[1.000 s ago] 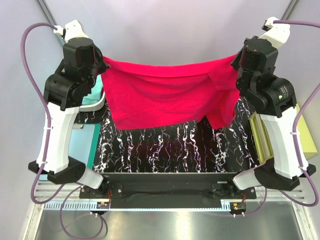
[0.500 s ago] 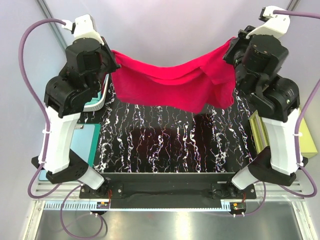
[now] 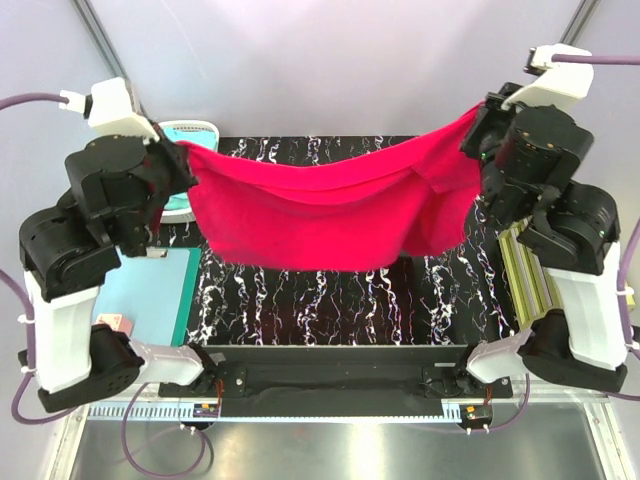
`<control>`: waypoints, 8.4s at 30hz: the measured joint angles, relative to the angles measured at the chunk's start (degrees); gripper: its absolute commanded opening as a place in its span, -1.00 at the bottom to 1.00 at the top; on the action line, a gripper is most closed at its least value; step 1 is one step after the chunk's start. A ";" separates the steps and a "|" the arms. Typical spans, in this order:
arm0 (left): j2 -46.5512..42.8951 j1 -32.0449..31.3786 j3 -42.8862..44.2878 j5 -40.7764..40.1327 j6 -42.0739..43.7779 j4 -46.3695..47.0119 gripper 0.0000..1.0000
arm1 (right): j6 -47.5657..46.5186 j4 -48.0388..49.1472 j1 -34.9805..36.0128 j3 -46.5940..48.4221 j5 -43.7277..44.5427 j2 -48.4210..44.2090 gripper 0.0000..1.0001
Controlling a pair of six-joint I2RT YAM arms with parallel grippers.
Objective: Fold and stack the t-shirts
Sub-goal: Flatten out the tshirt
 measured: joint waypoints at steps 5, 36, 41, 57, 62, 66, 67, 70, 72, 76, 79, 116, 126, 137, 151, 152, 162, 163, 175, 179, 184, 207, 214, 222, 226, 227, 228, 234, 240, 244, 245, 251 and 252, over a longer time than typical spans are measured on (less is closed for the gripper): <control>-2.67 -0.04 -5.33 -3.43 -0.50 -2.69 -1.00 | -1.09 0.13 0.13 -2.19 3.10 -3.10 -1.00; 37.07 33.90 17.33 32.52 -4.17 7.41 -1.00 | 7.39 0.31 -23.65 25.24 -20.52 37.22 -1.00; 34.77 33.00 20.94 34.51 -4.52 9.27 -1.00 | 4.26 4.46 -18.12 27.69 -18.21 35.43 -1.00; 30.51 31.52 -18.53 34.99 -1.95 23.02 -1.00 | 9.70 17.09 -22.56 -28.89 -14.32 20.61 -1.00; 26.88 30.69 -33.40 34.95 -2.12 24.90 -1.00 | 14.53 18.60 -22.25 -45.46 -16.55 16.39 -1.00; 15.50 27.58 -43.93 33.46 -2.12 27.19 -1.00 | 18.05 19.06 -19.65 -53.33 -16.76 8.13 -1.00; 12.39 26.51 -45.64 33.22 -2.14 27.34 -1.00 | 19.06 18.86 -18.91 -54.42 -16.81 6.10 -1.00; 4.35 23.91 -50.18 33.11 -2.62 29.16 -1.00 | 23.10 17.92 -17.09 -57.77 -17.42 0.55 -1.00; -0.76 22.88 -54.55 32.48 -3.10 30.18 -1.00 | 26.16 16.41 -15.96 -60.52 -17.68 -2.05 -1.00; -5.99 21.16 -62.53 31.34 -4.33 29.44 -1.00 | 31.43 11.89 -13.07 -66.62 -18.64 -3.82 -1.00; -7.06 19.19 -68.26 30.97 -5.55 27.85 -1.00 | 35.39 7.78 -11.28 -71.34 -20.74 -3.85 -1.00; -29.53 23.54 -87.65 33.94 -26.82 6.36 -1.00 | 74.51 -24.48 -5.11 -74.60 -25.44 -30.21 -1.00; -32.46 23.54 -92.13 40.04 -27.67 4.20 -0.73 | 74.55 -24.57 -5.11 -81.15 -32.54 -33.05 -1.00; -32.30 23.54 -89.79 41.48 -26.56 1.53 0.93 | 69.83 -24.81 -5.07 -77.15 -32.72 -32.41 0.29; -6.12 23.76 -65.09 35.12 -18.62 14.97 0.98 | 43.45 -8.41 -21.68 -62.49 -29.62 -11.93 0.51; -3.28 23.80 -63.91 34.99 -17.92 16.68 0.98 | 41.81 -6.32 -23.32 -62.29 -30.64 -9.11 0.49; 18.40 25.59 -55.67 35.39 -9.35 28.22 0.55 | 28.00 6.80 -28.70 -51.67 -36.70 20.13 0.22; 19.19 25.88 -55.65 35.69 -8.87 28.92 0.52 | 27.21 7.30 -28.92 -50.77 -37.13 21.55 0.21; 25.14 26.97 -55.32 38.51 -5.29 34.10 0.35 | 22.16 12.07 -32.85 -43.45 -39.54 39.08 0.13; 26.99 27.04 -55.34 39.36 -4.59 34.60 0.35 | 21.73 12.68 -32.87 -42.49 -40.33 41.27 0.12; 28.55 27.34 -55.32 40.39 -3.82 35.15 -0.04 | 21.70 13.25 -32.87 -41.72 -41.33 41.99 -0.12; 37.77 30.16 -51.67 42.58 -3.67 33.90 -0.94 | 23.10 11.82 -33.22 -38.77 -41.24 44.44 -1.00; 41.90 30.88 -47.95 42.71 -3.78 31.76 -1.00 | 23.89 9.66 -33.81 -36.02 -41.22 45.88 -1.00; 47.45 31.28 -39.04 42.82 -3.08 28.02 -1.00 | 24.11 5.81 -35.69 -29.22 -41.31 49.72 -1.00; 52.85 32.11 -29.14 43.04 -2.38 25.49 -1.00 | 24.15 2.97 -37.99 -21.64 -41.40 53.77 -1.00; 54.23 32.39 -26.62 43.10 -2.25 25.03 -1.00 | 24.17 2.23 -38.60 -19.17 -41.51 55.17 -1.00; 55.82 32.70 -23.32 43.25 -2.08 24.02 -1.00 | 24.24 1.20 -39.26 -15.82 -41.59 56.92 -1.00; 63.76 34.36 -8.44 45.16 -1.88 20.92 -1.00 | 24.59 -3.15 -41.66 2.23 -42.58 66.27 -1.00; 69.42 35.43 0.35 47.67 -1.88 18.80 -1.00 | 25.83 -5.01 -43.50 10.88 -45.07 70.84 -1.00; 71.17 35.82 2.84 48.54 -1.86 17.46 -1.00 | 26.25 -5.29 -44.48 13.27 -46.31 72.32 -1.00; 71.63 36.04 3.76 48.72 -1.86 17.09 -1.00 | 26.34 -5.44 -44.72 13.86 -46.56 72.70 -1.00; 72.52 37.42 7.82 50.16 -1.90 17.20 -1.00 | 27.58 -5.64 -47.08 16.85 -47.91 74.10 -1.00; 72.52 37.90 8.20 50.40 -1.90 17.49 -1.00 | 27.78 -5.68 -47.71 17.18 -48.24 74.14 -1.00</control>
